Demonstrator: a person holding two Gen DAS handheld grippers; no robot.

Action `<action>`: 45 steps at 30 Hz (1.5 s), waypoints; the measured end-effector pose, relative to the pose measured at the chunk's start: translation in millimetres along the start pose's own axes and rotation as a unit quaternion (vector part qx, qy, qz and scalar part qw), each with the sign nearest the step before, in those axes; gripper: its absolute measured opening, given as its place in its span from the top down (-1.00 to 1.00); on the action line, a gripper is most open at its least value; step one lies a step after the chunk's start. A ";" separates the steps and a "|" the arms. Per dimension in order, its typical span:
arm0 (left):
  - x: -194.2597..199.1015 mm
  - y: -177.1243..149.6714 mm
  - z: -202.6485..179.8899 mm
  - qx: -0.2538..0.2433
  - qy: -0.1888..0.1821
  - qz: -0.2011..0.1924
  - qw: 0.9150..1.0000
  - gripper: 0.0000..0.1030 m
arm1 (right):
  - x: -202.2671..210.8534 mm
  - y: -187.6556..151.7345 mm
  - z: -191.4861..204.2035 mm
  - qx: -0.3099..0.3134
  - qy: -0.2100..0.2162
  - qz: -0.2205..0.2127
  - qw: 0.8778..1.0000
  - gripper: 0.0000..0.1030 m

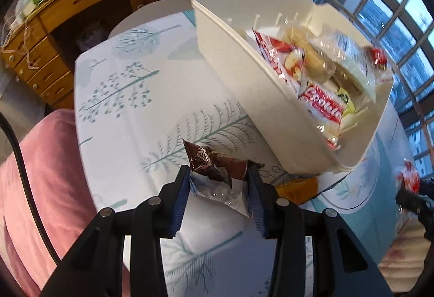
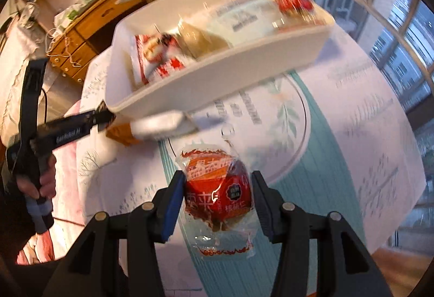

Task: Organize snacks
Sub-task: 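Carry both held snacks into the white tray and open both tools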

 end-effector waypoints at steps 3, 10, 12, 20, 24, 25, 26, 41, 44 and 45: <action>19.2 -0.3 3.7 0.030 0.003 -0.011 0.999 0.22 | 6.9 21.0 0.4 0.028 0.007 -0.009 1.000 0.04; 59.6 9.3 -1.2 0.074 0.003 -0.041 0.996 0.22 | 22.7 64.4 1.1 0.080 0.026 -0.029 0.996 0.04; 66.9 15.9 -6.3 0.081 0.003 -0.049 0.996 0.21 | 25.5 76.2 1.1 0.091 0.032 -0.034 0.995 0.04; 80.0 48.8 -42.1 0.077 -0.018 -0.074 0.994 0.21 | 27.5 119.7 -2.7 0.114 0.057 -0.053 0.990 0.04; 74.1 62.8 -59.8 0.070 -0.023 -0.073 0.995 0.20 | 21.4 132.6 -3.8 0.127 0.065 -0.054 0.988 0.03; 71.2 66.7 -64.8 0.068 -0.027 -0.073 0.995 0.20 | 18.2 134.6 -3.4 0.129 0.068 -0.052 0.988 0.03; 68.4 69.9 -68.5 0.068 -0.030 -0.074 0.995 0.20 | 15.0 136.5 -3.2 0.131 0.074 -0.049 0.987 0.03; 53.3 73.5 -74.3 0.092 -0.010 -0.039 0.995 -0.46 | -6.7 141.0 2.0 0.145 0.125 -0.020 0.981 -0.09; 56.7 68.7 -72.0 0.100 -0.005 -0.034 0.994 -0.50 | -4.1 137.2 3.3 0.153 0.133 -0.020 0.979 -0.10; 57.2 66.6 -70.1 0.104 -0.004 -0.033 0.994 -0.51 | -2.3 135.3 3.6 0.154 0.137 -0.021 0.978 -0.10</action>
Point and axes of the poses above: each gripper's, at about its wrist camera, not at the fingertips, and x roughly against the way its jaws point, z to its left, y to its top, the point moved 6 cm from there along -x, roughly the way its jaws point, and after that the axes turned 5 degrees about z, right-handed, at the moved point
